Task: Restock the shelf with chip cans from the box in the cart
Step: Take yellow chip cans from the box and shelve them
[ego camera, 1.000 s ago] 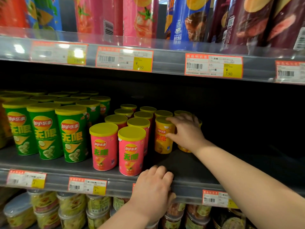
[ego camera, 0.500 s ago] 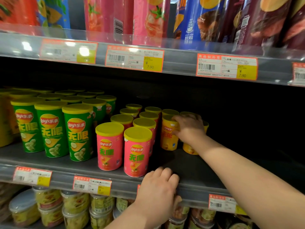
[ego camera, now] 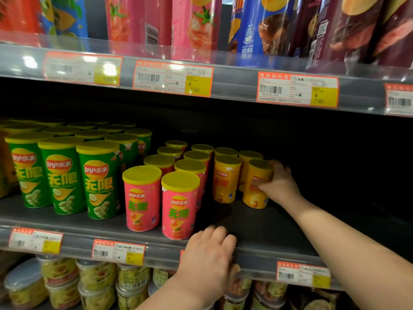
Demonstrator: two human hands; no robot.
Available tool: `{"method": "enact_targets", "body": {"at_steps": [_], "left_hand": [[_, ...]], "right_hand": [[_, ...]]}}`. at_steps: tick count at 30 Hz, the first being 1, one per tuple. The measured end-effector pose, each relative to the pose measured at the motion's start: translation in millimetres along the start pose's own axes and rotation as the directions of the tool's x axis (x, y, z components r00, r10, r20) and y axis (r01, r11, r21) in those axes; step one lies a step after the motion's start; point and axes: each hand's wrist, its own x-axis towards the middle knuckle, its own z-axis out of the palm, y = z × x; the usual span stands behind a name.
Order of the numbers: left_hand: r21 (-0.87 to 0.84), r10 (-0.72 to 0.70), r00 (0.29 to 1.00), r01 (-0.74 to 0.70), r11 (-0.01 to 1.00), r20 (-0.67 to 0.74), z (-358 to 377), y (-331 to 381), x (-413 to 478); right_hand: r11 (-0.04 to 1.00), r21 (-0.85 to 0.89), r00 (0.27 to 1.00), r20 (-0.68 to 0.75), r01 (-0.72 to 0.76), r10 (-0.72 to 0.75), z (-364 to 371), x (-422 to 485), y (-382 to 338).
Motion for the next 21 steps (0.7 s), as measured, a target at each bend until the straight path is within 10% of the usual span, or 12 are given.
{"method": "enact_targets", "body": {"at_steps": [21], "left_hand": [[0.002,-0.052,0.997,0.052,0.999,0.055,-9.9,3.1,-1.2]], "right_hand": [[0.981,0.192,0.993,0.105,0.028,-0.049,9.5,2.7,6.8]]}}
